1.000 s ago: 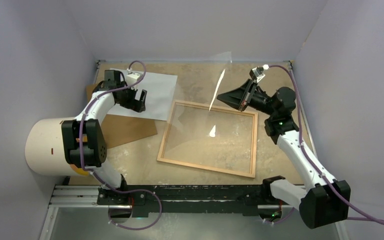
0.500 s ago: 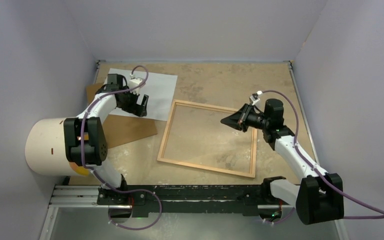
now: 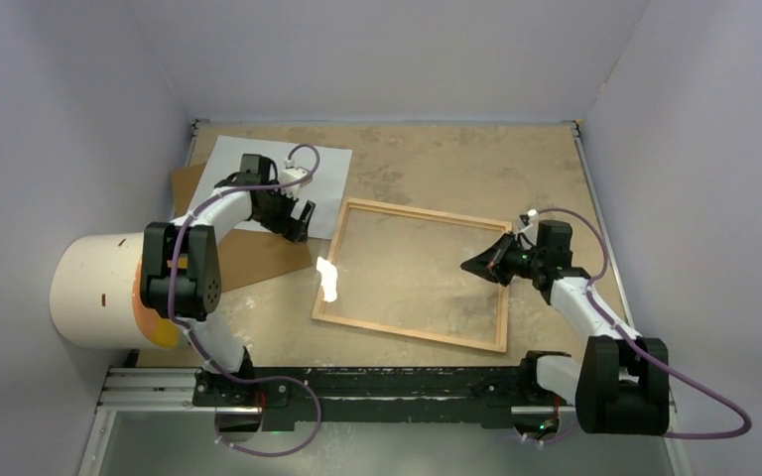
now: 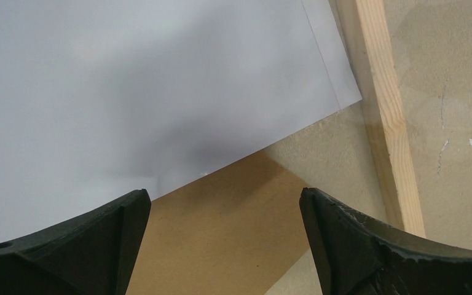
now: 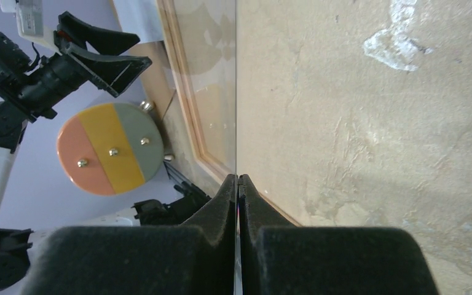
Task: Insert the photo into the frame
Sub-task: Adjust the photo frame item on the photo frame.
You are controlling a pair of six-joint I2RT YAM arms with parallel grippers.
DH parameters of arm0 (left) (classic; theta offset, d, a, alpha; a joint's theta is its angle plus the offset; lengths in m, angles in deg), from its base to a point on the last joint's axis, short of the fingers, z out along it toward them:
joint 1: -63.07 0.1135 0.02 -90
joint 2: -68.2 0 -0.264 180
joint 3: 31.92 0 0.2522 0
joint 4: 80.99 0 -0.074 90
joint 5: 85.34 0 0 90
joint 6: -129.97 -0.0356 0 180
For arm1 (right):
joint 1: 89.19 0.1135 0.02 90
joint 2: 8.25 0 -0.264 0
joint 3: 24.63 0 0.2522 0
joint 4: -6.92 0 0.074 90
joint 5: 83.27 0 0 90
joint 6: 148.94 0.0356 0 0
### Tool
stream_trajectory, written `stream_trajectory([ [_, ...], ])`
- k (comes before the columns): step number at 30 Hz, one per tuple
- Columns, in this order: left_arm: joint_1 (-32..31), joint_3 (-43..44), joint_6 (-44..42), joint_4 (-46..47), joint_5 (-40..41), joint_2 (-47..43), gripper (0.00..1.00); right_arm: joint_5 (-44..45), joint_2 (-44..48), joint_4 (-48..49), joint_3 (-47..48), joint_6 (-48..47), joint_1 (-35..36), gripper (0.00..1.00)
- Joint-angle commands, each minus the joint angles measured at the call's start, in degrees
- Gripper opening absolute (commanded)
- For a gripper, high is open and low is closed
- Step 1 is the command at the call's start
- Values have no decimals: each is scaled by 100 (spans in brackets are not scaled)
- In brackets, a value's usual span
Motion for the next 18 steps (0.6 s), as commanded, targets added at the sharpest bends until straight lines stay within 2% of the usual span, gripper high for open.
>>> stream_trajectory([
  [1, -1, 85, -90, 135, 31, 77, 100, 200, 76, 271, -37, -313, -90, 0],
  [6, -18, 22, -90, 159, 53, 104, 100, 172, 291, 674, -212, -302, -92, 0],
  [18, -113, 8, -81, 186, 56, 158, 100, 341, 706, 810, -371, -115, -135, 0],
])
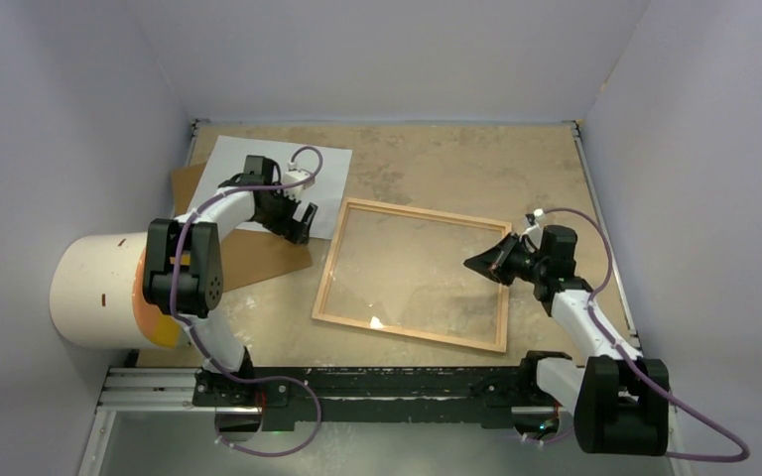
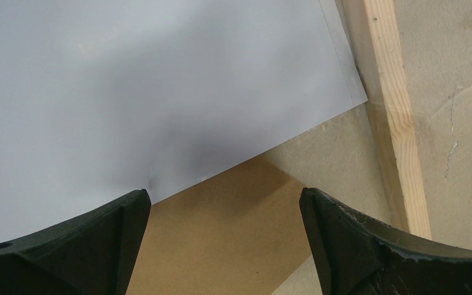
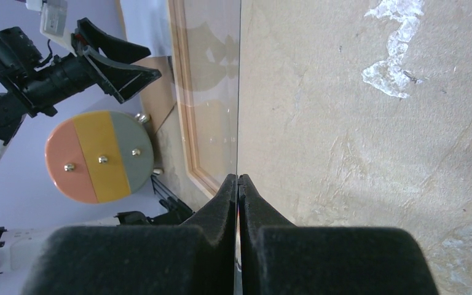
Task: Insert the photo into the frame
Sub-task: Adjust the photo frame item on the photo frame.
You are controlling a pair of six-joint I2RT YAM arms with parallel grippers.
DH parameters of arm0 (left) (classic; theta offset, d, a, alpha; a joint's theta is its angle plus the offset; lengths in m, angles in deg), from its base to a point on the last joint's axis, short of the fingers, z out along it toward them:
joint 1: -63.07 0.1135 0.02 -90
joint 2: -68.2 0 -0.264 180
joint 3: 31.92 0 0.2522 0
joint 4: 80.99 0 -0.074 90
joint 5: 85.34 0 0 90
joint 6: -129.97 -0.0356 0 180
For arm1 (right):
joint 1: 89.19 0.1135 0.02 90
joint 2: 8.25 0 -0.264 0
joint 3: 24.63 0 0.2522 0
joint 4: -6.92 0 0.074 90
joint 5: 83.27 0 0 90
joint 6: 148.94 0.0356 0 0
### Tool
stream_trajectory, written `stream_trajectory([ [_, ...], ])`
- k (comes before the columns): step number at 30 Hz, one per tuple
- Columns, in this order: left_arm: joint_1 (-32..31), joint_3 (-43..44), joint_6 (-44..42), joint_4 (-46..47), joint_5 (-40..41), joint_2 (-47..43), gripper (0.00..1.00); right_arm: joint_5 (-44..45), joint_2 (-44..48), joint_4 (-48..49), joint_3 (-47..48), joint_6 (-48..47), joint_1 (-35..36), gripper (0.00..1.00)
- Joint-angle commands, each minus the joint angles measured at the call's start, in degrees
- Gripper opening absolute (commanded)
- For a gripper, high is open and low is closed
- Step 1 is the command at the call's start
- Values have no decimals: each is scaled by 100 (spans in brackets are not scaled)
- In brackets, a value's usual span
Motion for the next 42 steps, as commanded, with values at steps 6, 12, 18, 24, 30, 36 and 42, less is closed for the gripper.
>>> stream_trajectory([
  [6, -103, -22, -100, 178, 9, 25, 100, 164, 437, 114, -32, 75, -187, 0],
  [12, -103, -20, -138, 170, 39, 20, 100, 55, 473, 106, -91, 133, -270, 0],
  [18, -103, -30, -143, 170, 47, -8, 100, -49, 467, -22, -140, 132, -327, 0],
  [24, -103, -36, -147, 172, 49, -35, 100, 84, 753, -174, -140, 118, -380, 0],
  [30, -107, -55, -152, 172, 48, -51, 100, 124, 859, -142, -166, 143, -389, 0],
  [36, -110, -103, -151, 195, 34, -64, 100, 161, 1025, -135, -169, 190, -404, 0],
  [42, -120, -110, -206, 175, 83, -81, 100, 177, 1091, -197, -196, 208, -433, 0],
])
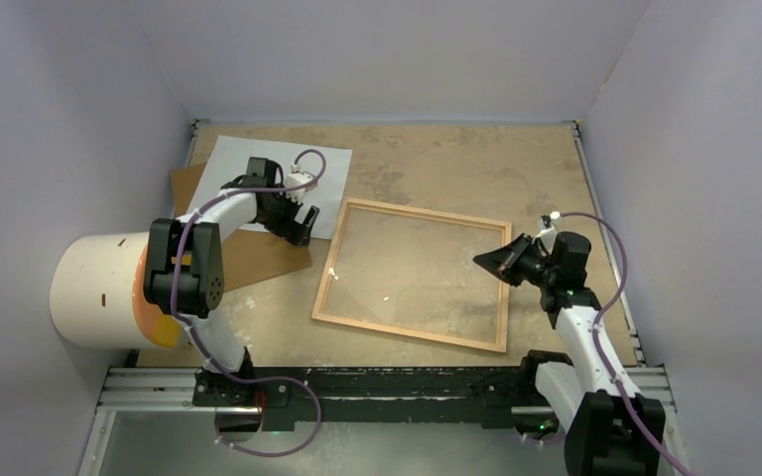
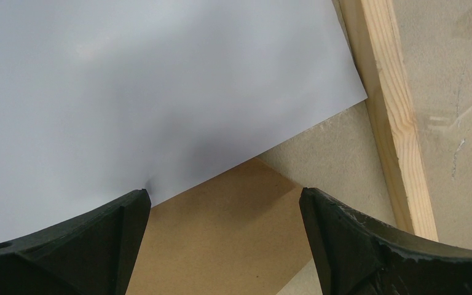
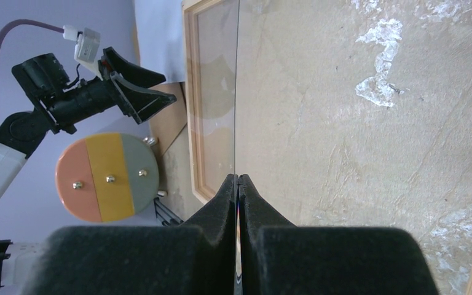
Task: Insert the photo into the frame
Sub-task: Adjust the photo frame item on the photo frame.
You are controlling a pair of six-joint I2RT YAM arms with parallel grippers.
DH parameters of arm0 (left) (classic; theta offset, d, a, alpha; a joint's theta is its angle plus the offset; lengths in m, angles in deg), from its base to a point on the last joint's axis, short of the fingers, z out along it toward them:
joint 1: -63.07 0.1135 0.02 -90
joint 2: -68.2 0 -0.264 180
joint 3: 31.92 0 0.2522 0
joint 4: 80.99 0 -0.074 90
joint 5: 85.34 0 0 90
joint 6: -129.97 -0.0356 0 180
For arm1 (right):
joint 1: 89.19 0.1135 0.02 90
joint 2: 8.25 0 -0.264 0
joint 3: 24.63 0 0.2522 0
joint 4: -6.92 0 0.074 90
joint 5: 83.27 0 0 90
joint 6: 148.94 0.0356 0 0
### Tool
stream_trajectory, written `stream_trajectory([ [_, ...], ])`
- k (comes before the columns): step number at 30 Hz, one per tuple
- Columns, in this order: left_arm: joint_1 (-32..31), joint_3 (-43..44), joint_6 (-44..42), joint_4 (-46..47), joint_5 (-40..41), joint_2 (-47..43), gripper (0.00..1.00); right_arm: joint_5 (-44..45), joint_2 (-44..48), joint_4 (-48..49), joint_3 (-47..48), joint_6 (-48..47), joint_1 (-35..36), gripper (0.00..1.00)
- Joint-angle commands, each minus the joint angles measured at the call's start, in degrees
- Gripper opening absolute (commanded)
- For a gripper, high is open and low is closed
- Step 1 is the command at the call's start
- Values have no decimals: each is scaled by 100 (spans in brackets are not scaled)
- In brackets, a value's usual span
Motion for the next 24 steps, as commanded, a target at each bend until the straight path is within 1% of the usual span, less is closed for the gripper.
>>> stream_trajectory([
  [1, -35, -24, -114, 79, 41, -103, 100, 47, 112, -20, -44, 43, -65, 0],
  [15, -36, -23, -128, 64, 69, -139, 100, 158, 186, -142, -101, -64, -137, 0],
  [20, -39, -62, -120, 99, 41, -130, 100, -49, 174, 72, -108, -4, -142, 0],
  [22, -71, -90, -93, 111, 2, -101, 100, -209, 195, 290, -138, 55, -138, 0],
  [24, -158, -153, -73, 171, 11, -64, 100, -410, 241, 717, -181, 158, -141, 0],
])
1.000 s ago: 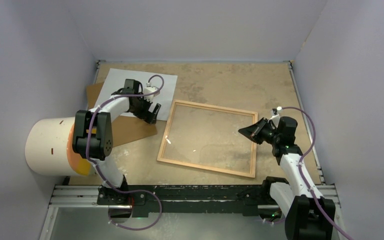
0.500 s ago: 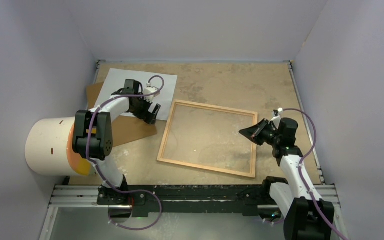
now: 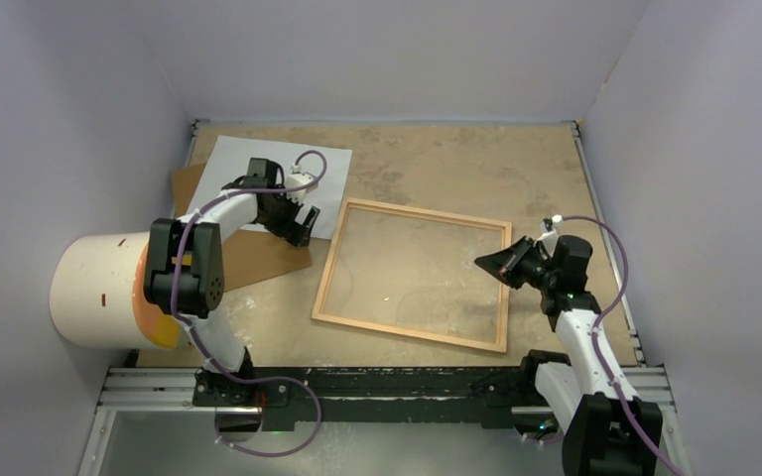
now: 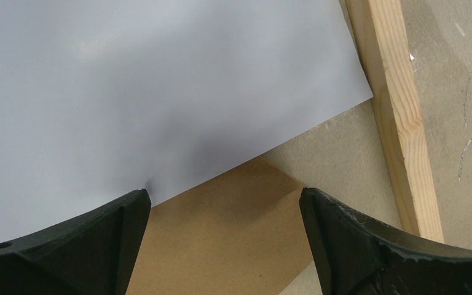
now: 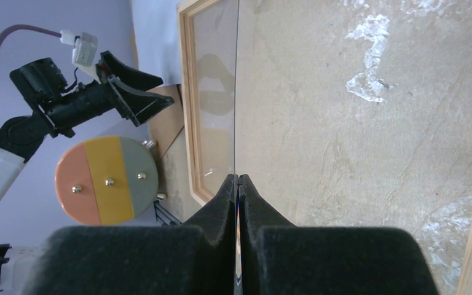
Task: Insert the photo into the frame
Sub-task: Adjust the photo frame item on the photo frame.
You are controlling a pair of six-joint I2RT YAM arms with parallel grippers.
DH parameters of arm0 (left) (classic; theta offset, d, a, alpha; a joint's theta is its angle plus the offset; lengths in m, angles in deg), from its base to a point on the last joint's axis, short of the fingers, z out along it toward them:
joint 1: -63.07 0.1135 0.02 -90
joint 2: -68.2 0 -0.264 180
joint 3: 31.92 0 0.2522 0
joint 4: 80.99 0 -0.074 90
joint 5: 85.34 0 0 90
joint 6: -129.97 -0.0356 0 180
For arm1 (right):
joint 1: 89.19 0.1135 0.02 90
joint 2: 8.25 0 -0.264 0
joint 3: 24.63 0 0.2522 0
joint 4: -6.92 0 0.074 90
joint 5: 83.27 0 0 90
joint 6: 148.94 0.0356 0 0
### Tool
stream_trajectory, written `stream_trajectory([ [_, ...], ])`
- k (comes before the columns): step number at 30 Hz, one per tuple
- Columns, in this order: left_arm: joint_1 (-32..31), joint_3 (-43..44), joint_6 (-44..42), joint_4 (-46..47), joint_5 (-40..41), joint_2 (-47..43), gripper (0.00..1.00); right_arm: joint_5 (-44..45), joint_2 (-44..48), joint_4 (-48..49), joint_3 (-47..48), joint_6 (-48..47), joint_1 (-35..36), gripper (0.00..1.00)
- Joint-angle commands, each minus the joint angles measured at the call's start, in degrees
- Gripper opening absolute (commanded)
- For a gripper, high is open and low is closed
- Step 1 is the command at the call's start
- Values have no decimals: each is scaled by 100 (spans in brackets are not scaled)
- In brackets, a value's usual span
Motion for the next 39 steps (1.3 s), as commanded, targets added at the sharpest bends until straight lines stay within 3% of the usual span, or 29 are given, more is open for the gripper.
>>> stream_trajectory([
  [1, -199, -179, -17, 205, -53, -49, 100, -519, 151, 1030, -71, 245, -29, 0],
  [15, -421, -420, 57, 427, -21, 273, 100, -1644, 8, 4374, -544, 2012, 69, 0],
  [22, -465, -441, 52, 432, -20, 318, 100, -1539, 1, 4534, -599, 2114, 125, 0],
  [29, -571, -492, 78, 490, -23, 388, 100, -1294, -222, 5409, -809, 2674, 345, 0],
  [39, -810, -683, 107, 574, -29, 402, 100, -604, -459, 6036, -831, 3189, 1058, 0],
])
